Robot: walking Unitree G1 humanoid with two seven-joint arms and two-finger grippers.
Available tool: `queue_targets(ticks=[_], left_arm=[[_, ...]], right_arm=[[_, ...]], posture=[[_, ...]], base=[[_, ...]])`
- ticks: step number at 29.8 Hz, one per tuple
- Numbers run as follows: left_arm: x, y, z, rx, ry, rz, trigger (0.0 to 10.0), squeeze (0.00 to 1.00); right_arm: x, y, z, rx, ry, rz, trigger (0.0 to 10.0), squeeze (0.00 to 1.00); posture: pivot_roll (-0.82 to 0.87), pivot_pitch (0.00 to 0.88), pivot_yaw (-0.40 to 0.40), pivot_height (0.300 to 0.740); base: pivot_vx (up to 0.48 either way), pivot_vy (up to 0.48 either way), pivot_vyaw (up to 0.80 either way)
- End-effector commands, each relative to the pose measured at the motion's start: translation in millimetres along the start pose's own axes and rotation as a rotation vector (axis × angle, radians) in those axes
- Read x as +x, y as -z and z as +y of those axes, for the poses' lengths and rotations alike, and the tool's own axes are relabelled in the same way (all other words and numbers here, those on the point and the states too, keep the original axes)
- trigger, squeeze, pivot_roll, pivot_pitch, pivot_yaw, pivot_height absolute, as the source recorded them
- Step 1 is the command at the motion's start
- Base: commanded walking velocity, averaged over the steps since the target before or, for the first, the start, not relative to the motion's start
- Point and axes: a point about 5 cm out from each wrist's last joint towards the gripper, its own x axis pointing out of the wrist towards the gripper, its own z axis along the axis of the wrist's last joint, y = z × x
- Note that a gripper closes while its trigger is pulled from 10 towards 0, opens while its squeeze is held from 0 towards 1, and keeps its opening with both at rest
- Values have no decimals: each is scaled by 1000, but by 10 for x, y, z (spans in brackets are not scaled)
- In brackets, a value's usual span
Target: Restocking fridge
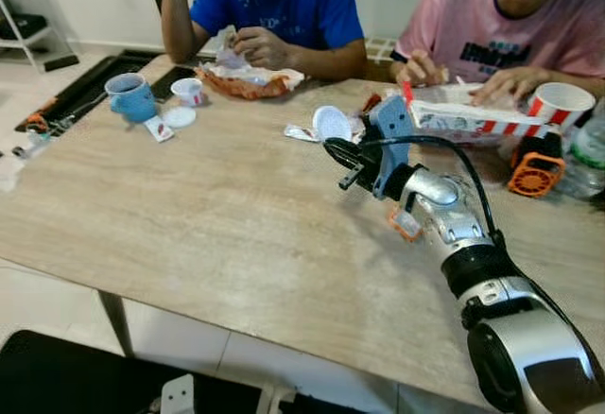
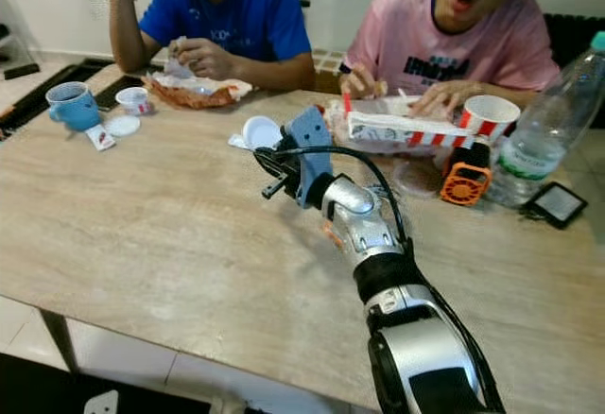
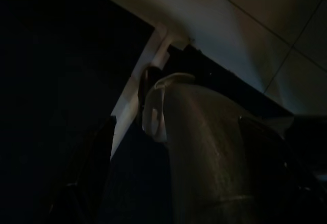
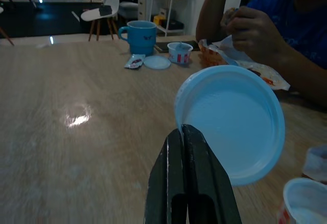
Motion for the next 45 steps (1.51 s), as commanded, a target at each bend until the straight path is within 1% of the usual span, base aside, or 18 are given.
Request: queue_targets(ticks=[1, 6, 10, 12, 15, 17, 19, 21, 22, 24, 27, 29, 32, 34, 36, 39, 42, 45], left_arm=[[-8, 70, -7, -15, -3, 26, 10000, 0], [-6, 68, -11, -8, -5, 26, 10000, 0], [-10, 102, -27, -9, -4, 30, 10000, 0], [-16, 132, -30, -10, -3, 35, 10000, 0], [-29, 176, -25, -9, -4, 44, 10000, 0], [-44, 220, -15, -7, -5, 51, 10000, 0], [-44, 220, -15, -7, -5, 51, 10000, 0], [-57, 251, -1, -7, -7, 54, 10000, 0], [-57, 251, -1, -7, -7, 54, 10000, 0], [-78, 298, 23, -7, -11, 60, 10000, 0], [-91, 325, 37, -8, -14, 63, 10000, 0], [-119, 383, 63, -7, -16, 71, 10000, 0], [-132, 404, 78, -5, -16, 71, 10000, 0], [-149, 421, 100, 3, -13, 65, 10000, 0], [-149, 352, 138, -5, -19, 24, 10000, 0], [-147, 318, 153, -8, -23, 7, 10000, 0], [-133, 94, 229, -23, -36, -95, 10000, 0], [-127, -14, 249, -19, -36, -139, 10000, 0]], right_arm=[[-12, 27, -11, -10, 4, 12, 10000, 0], [-7, 33, -2, -39, -8, 27, 10000, 0], [16, 4, -11, -88, -4, 43, 10000, 0], [36, -14, -6, -133, -7, 59, 10000, 0], [85, -39, 47, -174, -39, 68, 10000, 0], [144, -61, 132, -225, -94, 76, 10000, 0], [144, -61, 132, -225, -94, 76, 10000, 0], [180, -62, 158, -262, -101, 100, 10000, 0], [180, -62, 158, -262, -101, 100, 10000, 0], [226, -83, 131, -323, -59, 148, 10000, 0], [241, -108, 108, -352, -35, 164, 10000, 0], [262, -177, 42, -431, 14, 202, 10000, 0], [270, -232, 0, -461, 40, 214, 10000, 0], [273, -336, -70, -498, 82, 220, 10000, 0], [264, -437, -139, -506, 117, 216, 10000, 0], [263, -467, -160, -510, 129, 216, 10000, 0], [250, -619, -245, -542, 169, 219, 10000, 0], [246, -695, -279, -560, 190, 220, 10000, 0]], posture=[[-39, 66, -9, 740], [-41, 69, -16, 740], [-41, 81, -21, 740], [-44, 88, -22, 740], [-44, 103, -27, 740], [-42, 117, -33, 740], [-42, 117, -33, 740], [-35, 140, -39, 740], [-35, 140, -39, 740], [-29, 158, -44, 740], [-26, 169, -46, 740], [-22, 199, -52, 740], [-21, 217, -56, 740], [-21, 240, -61, 740], [-16, 267, -68, 740], [-16, 267, -68, 740], [-5, 310, -77, 740], [-4, 316, -79, 740]], base=[[0, 0, 0], [0, 0, 0], [0, 0, 0], [0, 0, 0], [0, 0, 0], [0, 0, 0], [0, 0, 0], [0, 0, 0], [0, 0, 0], [0, 0, 0], [0, 0, 0], [0, 0, 0], [0, 0, 0], [0, 0, 0], [0, 0, 0], [0, 0, 0], [0, 0, 0], [0, 0, 0]])
